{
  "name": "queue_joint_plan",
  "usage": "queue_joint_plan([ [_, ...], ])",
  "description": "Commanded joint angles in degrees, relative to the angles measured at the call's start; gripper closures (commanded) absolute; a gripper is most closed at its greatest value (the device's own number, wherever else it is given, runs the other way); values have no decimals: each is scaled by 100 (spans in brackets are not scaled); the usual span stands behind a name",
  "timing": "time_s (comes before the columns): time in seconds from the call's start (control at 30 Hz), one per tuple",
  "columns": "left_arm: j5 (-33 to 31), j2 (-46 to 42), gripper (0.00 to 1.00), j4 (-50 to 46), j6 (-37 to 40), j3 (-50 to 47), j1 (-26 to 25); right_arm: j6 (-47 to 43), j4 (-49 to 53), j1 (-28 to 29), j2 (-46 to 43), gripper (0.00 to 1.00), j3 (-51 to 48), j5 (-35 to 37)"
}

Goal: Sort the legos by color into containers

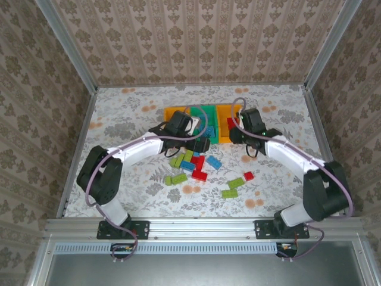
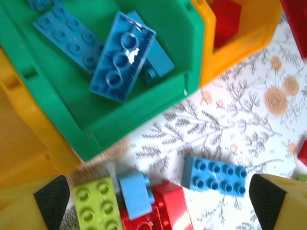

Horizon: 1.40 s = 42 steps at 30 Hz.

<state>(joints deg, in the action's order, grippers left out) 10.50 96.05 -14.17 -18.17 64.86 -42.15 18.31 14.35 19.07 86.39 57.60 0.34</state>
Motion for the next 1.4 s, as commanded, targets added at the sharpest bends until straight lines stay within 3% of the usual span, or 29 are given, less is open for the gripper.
queue_joint_plan([
  [0.0, -396, -309, 0, -334, 33, -247, -329, 93, 309, -137, 580, 72, 613, 19],
  [0.2, -824, -439, 0, -604, -417, -600, -950, 57, 656, -198, 1642, 69, 1602, 219],
  [0.47, -1247, -265, 0, -1151, -1100, -700, -1644, 200, 599, -227, 2052, 63, 1967, 338],
  [0.93, -1523, 123, 0, -1310, -1610, -747, -1978, 253, 483, -222, 1590, 38, 1556, 309],
  [1.37, -1711, 609, 4, -1187, -1483, -402, -1972, 286, 318, -221, 758, 30, 960, 407],
])
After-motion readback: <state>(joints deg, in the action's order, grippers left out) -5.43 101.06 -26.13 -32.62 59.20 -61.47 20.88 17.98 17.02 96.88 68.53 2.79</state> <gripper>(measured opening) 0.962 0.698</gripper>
